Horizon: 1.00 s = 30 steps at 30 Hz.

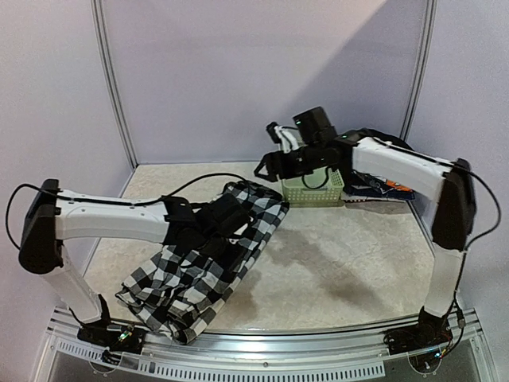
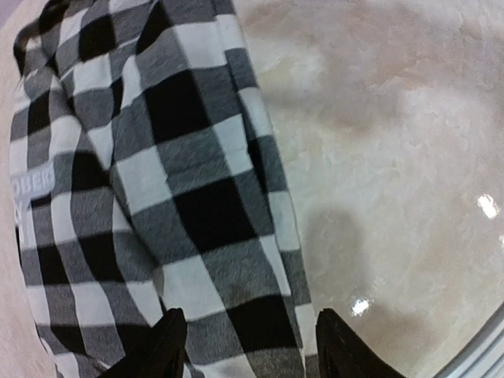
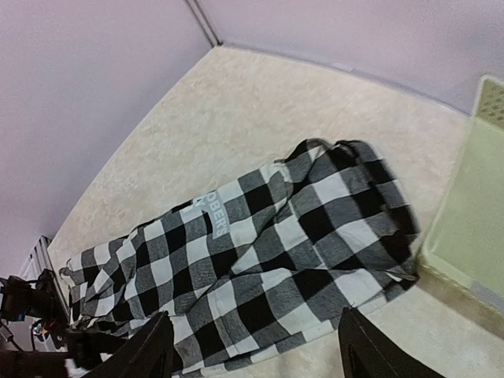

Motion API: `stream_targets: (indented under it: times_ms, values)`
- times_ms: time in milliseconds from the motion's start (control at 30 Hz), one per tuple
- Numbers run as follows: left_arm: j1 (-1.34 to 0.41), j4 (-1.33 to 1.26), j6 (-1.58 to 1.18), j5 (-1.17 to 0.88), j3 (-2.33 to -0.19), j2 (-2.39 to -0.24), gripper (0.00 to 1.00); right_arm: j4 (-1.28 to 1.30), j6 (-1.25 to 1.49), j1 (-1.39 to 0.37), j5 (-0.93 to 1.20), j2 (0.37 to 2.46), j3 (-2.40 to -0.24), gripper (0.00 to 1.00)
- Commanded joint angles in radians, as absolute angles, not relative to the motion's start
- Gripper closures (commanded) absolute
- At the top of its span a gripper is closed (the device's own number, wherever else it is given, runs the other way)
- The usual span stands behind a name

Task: Fold and stack the mixed laundry pile
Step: Rotate the rectangle-folded shirt at the center of the board, then move the rectangle-folded shirt to the center of the board.

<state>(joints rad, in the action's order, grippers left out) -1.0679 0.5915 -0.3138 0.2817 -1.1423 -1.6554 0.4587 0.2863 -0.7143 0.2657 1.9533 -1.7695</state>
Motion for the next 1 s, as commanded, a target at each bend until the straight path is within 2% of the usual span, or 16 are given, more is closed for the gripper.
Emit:
stream_targets:
  times_ms: [0,200,333,500,600,667,967]
  values:
    - [-1.091,0.600,-0.221,0.328,-1.267,-1.819,0.40,0.414,0.284,-0.704,0.019,1.722,-1.521,0.26]
    - [-1.089,0.646,-0.230,0.373,-1.414,-2.016,0.38,0.388,0.332,-0.700,-0.080,1.454,-1.245,0.24]
    - [-1.088,0.655,-0.230,0.380,-1.456,-2.078,0.46,0.396,0.346,-0.700,-0.098,1.352,-1.154,0.23]
    - [-1.085,0.662,-0.230,0.390,-1.493,-2.142,0.62,0.410,0.354,-0.700,-0.104,1.280,-1.105,0.23]
    - [-1.072,0.656,-0.239,0.386,-1.503,-2.165,0.82,0.404,0.350,-0.700,-0.089,1.256,-1.086,0.23]
    - [-1.052,0.651,-0.265,0.385,-1.501,-2.165,0.99,0.405,0.346,-0.699,-0.086,1.251,-1.078,0.23]
    - [-0.856,0.567,-0.386,0.228,-1.442,-2.127,1.00,0.403,0.342,-0.700,-0.084,1.244,-1.062,0.22]
